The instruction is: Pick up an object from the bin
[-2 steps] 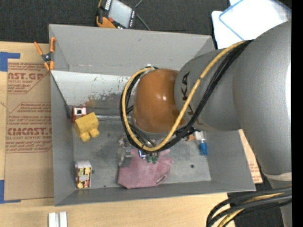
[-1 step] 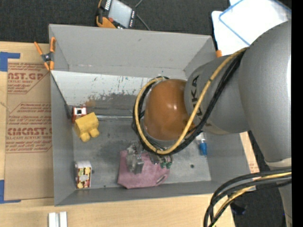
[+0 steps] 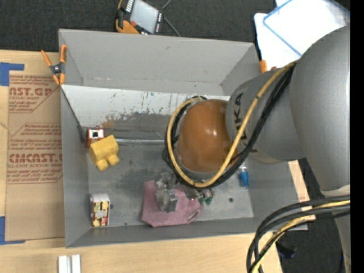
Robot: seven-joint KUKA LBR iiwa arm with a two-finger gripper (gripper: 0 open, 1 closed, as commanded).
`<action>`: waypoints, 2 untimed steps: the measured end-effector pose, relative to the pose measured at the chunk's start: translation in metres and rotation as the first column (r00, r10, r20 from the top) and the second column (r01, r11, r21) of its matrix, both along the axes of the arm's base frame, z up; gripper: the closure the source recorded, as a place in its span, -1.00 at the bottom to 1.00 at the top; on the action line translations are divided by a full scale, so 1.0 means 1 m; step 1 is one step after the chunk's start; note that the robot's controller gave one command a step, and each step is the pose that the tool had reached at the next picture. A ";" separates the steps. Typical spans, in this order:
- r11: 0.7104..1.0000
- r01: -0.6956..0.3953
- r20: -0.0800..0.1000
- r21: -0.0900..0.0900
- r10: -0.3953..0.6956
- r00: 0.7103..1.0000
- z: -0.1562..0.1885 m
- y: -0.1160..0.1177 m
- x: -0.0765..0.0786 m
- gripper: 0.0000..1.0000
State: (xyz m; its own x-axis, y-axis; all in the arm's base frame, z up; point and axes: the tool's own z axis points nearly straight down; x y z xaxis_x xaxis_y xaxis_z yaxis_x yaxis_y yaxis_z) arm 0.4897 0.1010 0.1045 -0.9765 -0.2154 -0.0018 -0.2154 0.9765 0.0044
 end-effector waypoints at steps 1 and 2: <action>0.984 -0.177 -0.002 0.001 0.177 0.984 -0.036 -0.008 0.035 1.00; 0.996 -0.089 0.003 0.002 0.089 0.996 -0.025 0.003 0.016 1.00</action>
Offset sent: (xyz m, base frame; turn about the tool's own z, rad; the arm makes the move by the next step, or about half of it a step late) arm 0.0076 0.0083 -0.0198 -0.0509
